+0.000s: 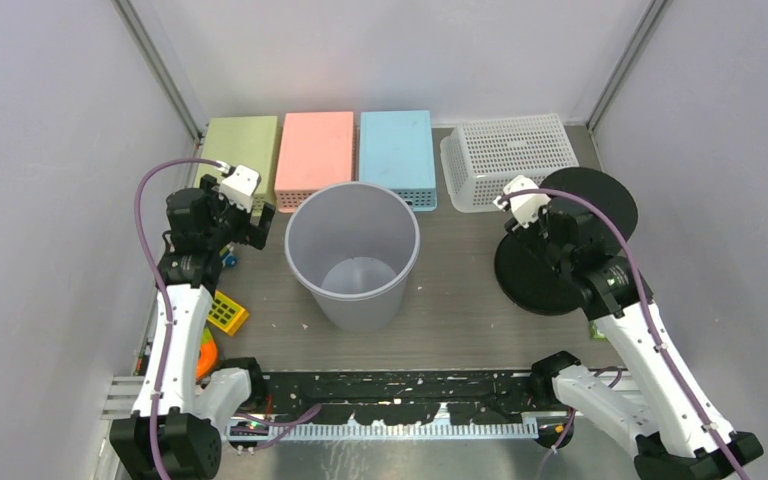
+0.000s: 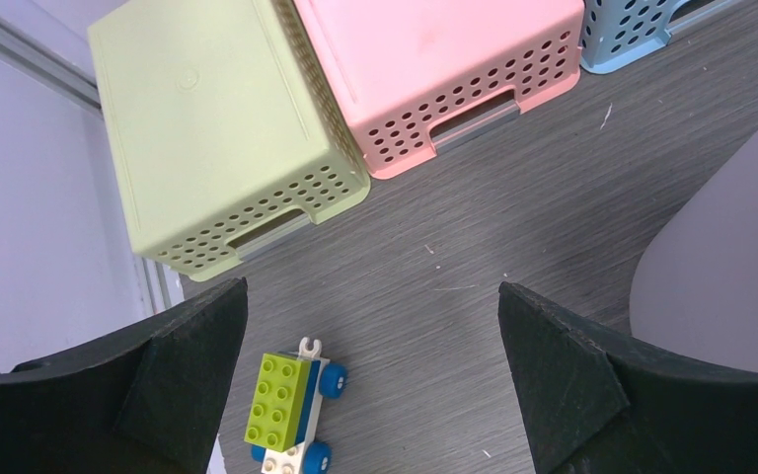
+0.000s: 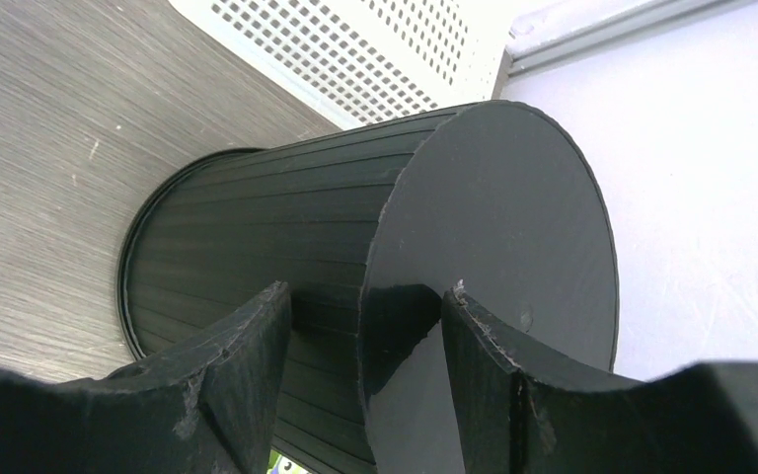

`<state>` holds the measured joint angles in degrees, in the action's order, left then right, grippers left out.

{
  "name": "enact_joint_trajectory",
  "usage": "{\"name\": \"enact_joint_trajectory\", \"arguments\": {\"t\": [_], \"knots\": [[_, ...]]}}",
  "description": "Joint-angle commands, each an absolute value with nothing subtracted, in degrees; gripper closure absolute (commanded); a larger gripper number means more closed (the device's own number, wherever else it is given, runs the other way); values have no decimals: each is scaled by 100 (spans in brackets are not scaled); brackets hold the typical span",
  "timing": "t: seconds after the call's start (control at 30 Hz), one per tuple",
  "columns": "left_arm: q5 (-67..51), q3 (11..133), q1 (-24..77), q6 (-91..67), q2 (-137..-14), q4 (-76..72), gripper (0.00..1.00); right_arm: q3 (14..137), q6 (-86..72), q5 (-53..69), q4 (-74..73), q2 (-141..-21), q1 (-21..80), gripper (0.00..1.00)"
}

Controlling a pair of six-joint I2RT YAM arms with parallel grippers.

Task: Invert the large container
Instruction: Move the container to the center of the board.

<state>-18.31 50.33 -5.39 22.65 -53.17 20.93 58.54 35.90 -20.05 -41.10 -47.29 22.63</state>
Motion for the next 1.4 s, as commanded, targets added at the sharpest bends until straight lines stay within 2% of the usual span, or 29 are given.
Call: {"name": "enact_joint_trajectory", "arguments": {"t": [0.0, 0.57, 0.87, 0.97, 1.2, 1.37], "knots": [[-1969, 5044, -588, 2181, -5230, 2011, 0, 5827, 3810, -1912, -4596, -4656, 1887, 39], [-2002, 5042, -594, 2176, -5238, 2001, 0, 5750, 4272, -1875, -4473, -5063, 809, 39], [-2029, 5045, -590, 2172, -5235, 2004, 0, 6404, 4322, -1556, -4754, -5563, 544, 29], [-2060, 5045, -591, 2179, -5246, 2000, 0, 6906, 4309, -895, -5344, -5630, 538, 18], [-2083, 5045, -589, 2172, -5251, 2002, 0, 8901, 3980, 1130, -6877, -5887, 550, 13], [-2098, 5036, -591, 2171, -5238, 2001, 0, 9868, 4777, 3044, -8196, -6165, 681, 7]]}}
